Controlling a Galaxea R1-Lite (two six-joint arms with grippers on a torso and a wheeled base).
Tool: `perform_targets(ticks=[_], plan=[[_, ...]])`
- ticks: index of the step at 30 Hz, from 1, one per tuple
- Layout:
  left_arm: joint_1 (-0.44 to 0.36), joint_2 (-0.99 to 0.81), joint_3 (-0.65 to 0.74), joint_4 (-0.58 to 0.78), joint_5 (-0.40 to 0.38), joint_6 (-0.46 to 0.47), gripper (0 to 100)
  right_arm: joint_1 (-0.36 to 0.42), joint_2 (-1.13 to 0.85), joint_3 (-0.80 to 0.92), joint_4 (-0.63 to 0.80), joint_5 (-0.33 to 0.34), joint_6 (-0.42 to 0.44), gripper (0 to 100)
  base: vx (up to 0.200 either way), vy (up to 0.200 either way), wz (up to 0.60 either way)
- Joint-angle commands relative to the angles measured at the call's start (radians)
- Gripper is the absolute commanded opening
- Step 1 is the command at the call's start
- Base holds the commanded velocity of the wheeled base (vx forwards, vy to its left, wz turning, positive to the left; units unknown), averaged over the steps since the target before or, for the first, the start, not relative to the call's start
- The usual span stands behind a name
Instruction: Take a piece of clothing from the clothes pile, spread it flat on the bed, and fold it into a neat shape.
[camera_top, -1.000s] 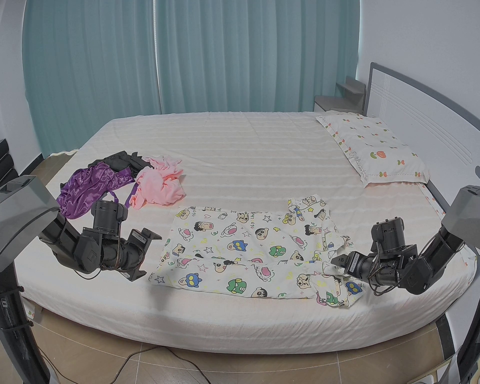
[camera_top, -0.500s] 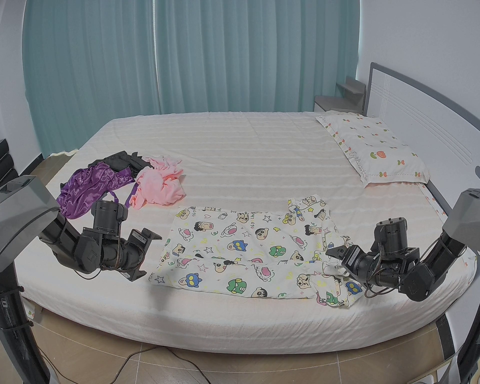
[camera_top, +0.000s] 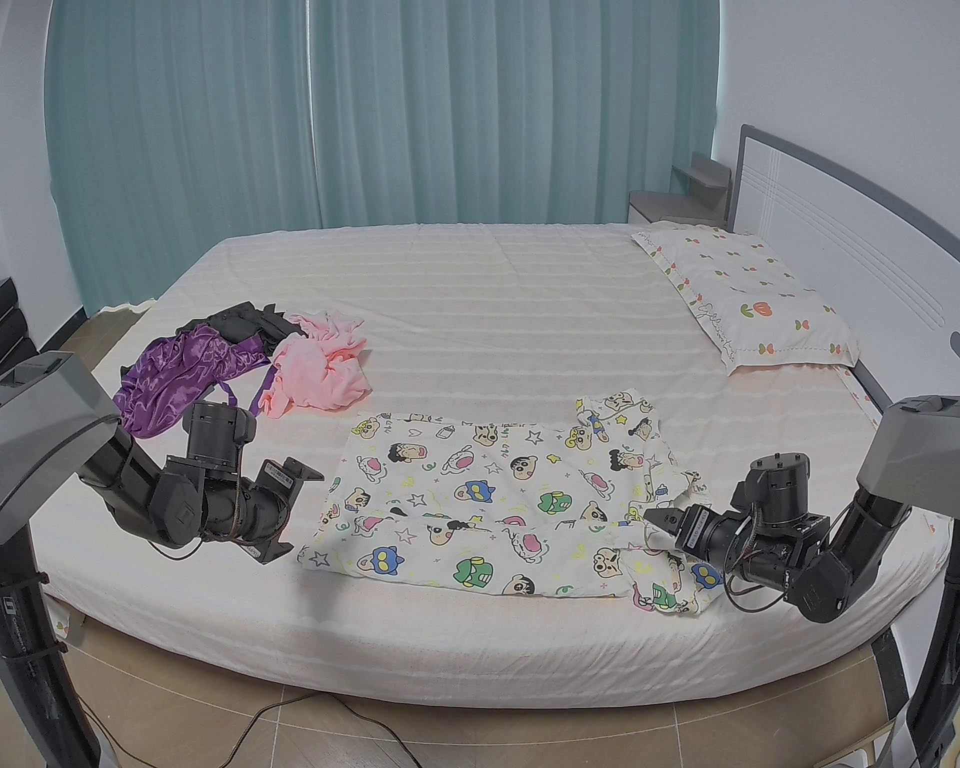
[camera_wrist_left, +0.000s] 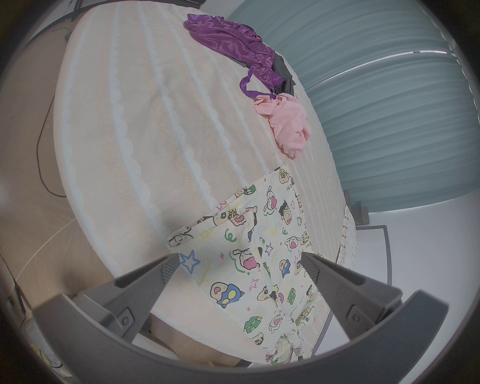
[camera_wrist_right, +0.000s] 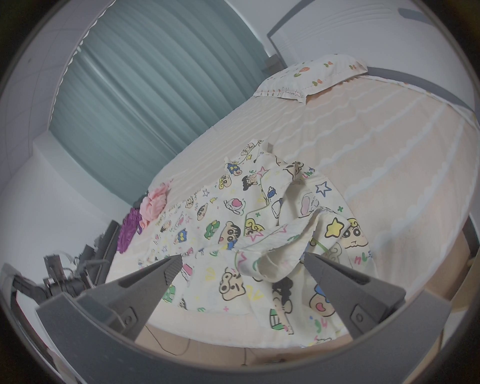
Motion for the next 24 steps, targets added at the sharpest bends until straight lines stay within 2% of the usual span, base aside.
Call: perform_targets(ticks=[1,6,22,23,24], plan=[[0.000,0.003,0.001,-0.001,0.000,0.000,100,-0.001,0.059,-0.009,-0.003,-0.002,-0.039,100,0.000,0.000,0.00],[0.000,0.005,0.002,0.000,0.000,0.000,100,0.001,0.073,-0.055,-0.001,-0.043,-0.074,100,0.000,0.000,0.00],[0.001,0.005,0.001,-0.001,0.000,0.000,100,0.001,0.107,-0.139,0.060,-0.052,-0.097,100,0.000,0.000,0.00],[0.001,0.005,0.002,-0.001,0.002,0.000,100,0.001,0.108,-0.141,0.060,-0.052,-0.100,0,0.000,0.000,0.00],[0.001,0.005,0.002,-0.001,0.002,0.000,100,0.001,0.108,-0.139,0.060,-0.052,-0.103,0,0.000,0.000,0.00]])
